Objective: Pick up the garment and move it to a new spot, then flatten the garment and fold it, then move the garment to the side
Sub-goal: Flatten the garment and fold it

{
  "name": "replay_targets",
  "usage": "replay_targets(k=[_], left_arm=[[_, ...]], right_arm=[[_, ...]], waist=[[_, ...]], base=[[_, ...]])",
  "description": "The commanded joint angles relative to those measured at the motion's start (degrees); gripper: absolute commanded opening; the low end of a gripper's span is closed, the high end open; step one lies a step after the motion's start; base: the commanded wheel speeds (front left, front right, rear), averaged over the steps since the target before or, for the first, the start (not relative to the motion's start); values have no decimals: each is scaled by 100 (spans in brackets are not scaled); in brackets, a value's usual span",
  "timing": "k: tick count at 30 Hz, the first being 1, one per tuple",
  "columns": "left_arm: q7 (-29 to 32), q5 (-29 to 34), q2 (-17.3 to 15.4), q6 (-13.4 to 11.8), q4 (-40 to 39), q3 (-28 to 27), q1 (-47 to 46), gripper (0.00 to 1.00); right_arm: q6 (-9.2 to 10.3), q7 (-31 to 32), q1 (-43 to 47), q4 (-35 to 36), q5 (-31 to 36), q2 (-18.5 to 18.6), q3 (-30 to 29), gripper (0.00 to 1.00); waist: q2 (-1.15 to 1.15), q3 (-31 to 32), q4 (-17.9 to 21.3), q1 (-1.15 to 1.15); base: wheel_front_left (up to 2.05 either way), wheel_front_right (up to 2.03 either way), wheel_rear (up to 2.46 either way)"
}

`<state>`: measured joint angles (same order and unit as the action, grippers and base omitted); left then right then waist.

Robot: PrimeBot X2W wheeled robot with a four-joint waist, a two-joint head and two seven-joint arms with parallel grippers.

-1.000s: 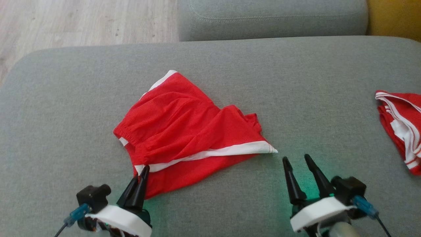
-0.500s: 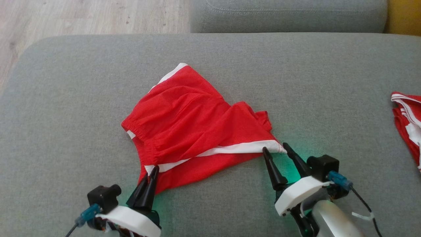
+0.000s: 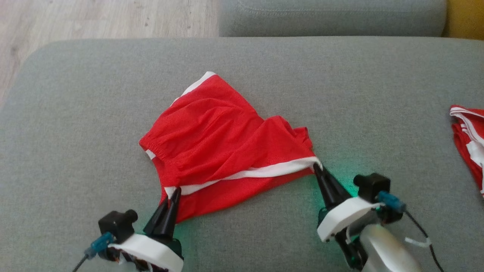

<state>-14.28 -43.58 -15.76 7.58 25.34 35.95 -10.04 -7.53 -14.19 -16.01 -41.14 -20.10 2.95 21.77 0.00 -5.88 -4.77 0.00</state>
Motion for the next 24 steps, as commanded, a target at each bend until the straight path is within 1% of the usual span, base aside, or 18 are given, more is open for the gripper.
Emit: replay_targets(k=[1, 3, 5, 7, 10, 11, 15, 18, 21, 24], left_arm=[[-72, 85, -85, -9, -239, -320, -226, 0], [-72, 119, -127, -9, -384, -405, -254, 0], [-72, 166, -239, -9, -580, -472, -359, 0], [-72, 200, -438, -9, -828, -443, -564, 0], [-71, 161, -826, -9, -1201, -382, -1059, 0], [-71, 161, -826, -9, -1201, -382, -1059, 0], [186, 29, -1334, -9, -1726, -278, -1907, 0], [490, -117, -1584, -9, -2113, -266, -2538, 0], [813, -260, -1703, -9, -2362, -266, -3099, 0], [1109, -491, -1646, -10, -2432, -295, -3508, 0]], right_arm=[[4, -79, -164, 360, 54, -7, -8, 0], [4, -79, -83, 651, 111, -7, -179, 0], [4, -80, -8, 935, 167, -7, -330, 0], [4, -80, 8, 1221, 234, 7, -448, 0], [4, -80, -138, 1661, 257, 143, -596, 0], [4, -80, -138, 1661, 257, 143, -596, 0], [4, -74, -594, 2208, 140, 439, -696, 0], [4, 119, -1037, 2647, -58, 674, -736, 0], [4, 522, -1474, 3091, -310, 872, -807, 0], [4, 982, -1871, 3472, -481, 1028, -896, 0]], waist=[[0, 83, 19, 0], [0, 213, 46, 0], [0, 380, 92, 0], [0, 540, 145, 0], [0, 720, 236, 0], [0, 720, 236, 0], [0, 881, 388, 0], [0, 951, 502, 0], [0, 955, 606, 0], [0, 883, 702, 0]], base=[[0, 0, 0], [0, 0, 0], [0, 0, 0], [0, 0, 0], [0, 0, 0], [0, 0, 0], [0, 0, 0], [0, 0, 0], [0, 0, 0], [0, 0, 0]])
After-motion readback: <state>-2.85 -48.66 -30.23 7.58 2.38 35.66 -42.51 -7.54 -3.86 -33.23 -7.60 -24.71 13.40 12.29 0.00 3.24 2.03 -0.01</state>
